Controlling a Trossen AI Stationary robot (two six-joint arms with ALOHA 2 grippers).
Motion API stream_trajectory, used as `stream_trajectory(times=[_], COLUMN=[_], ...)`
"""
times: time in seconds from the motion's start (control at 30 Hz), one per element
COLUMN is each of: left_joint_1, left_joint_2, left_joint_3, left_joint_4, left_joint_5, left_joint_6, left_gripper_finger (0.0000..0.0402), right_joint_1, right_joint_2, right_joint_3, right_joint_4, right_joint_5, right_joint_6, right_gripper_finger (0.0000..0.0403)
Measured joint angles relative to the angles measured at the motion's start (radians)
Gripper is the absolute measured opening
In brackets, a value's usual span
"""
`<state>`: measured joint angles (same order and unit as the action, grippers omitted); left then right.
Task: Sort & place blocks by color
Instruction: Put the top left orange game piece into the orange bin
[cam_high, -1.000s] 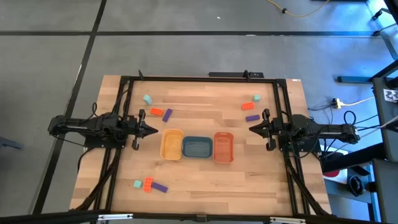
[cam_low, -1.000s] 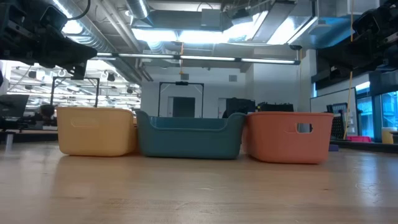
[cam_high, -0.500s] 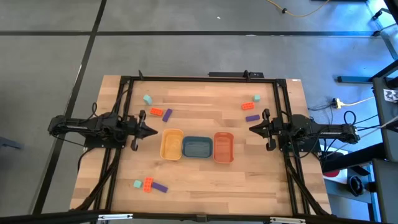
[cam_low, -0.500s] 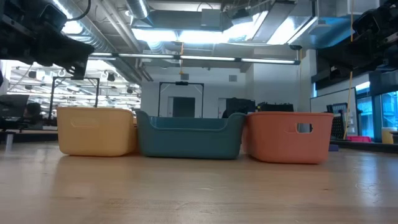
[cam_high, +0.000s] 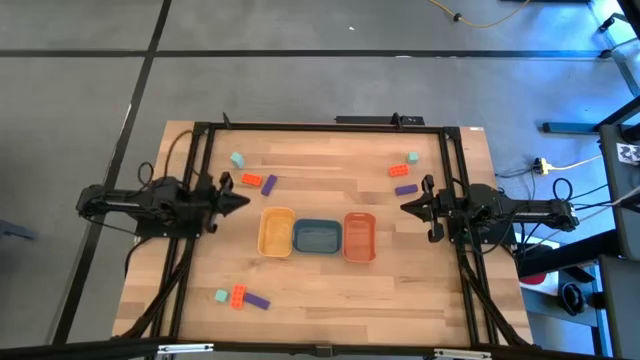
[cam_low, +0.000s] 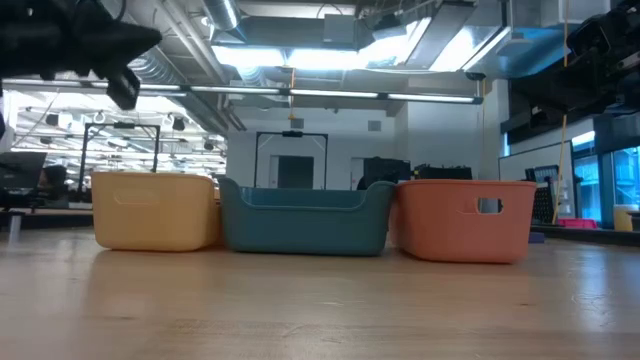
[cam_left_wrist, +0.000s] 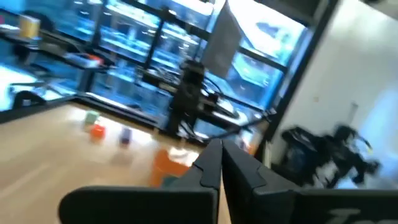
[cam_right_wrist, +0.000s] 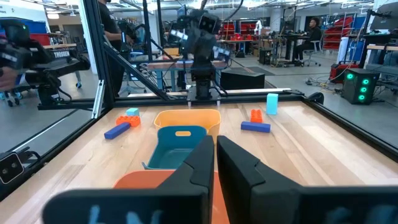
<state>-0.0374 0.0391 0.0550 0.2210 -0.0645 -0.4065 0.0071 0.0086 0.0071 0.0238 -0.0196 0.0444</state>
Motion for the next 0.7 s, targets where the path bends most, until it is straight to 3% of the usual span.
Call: stream_trajectory(times=[0.2,0.43,0.53,0.7], left_joint_1=[0.034,0.185,0.268,0.449], left_joint_2=[0.203,0.453,0.553,0.756], left_joint_3=[0.254,0.531,0.606,0.743], left_joint_4=[-0.279,-0.688,-0.779,-0.915], left_joint_5=[-0.084,-0.133,-0.097,0.046], left_joint_6=[0.047,0.051,0.069,0.244], left_gripper_finger=[0.0071,0.018,0.0222,0.026], right_joint_1=[0.0,0.0,0.0,0.0], right_joint_2=[0.0,0.0,0.0,0.0], right_joint_3=[0.0,0.0,0.0,0.0], right_joint_4=[0.0,0.0,0.0,0.0], right_joint_5=[0.0,0.0,0.0,0.0], right_joint_6=[0.0,0.0,0.0,0.0], right_gripper_finger=[0.0024,0.0024,0.0024,0.0024])
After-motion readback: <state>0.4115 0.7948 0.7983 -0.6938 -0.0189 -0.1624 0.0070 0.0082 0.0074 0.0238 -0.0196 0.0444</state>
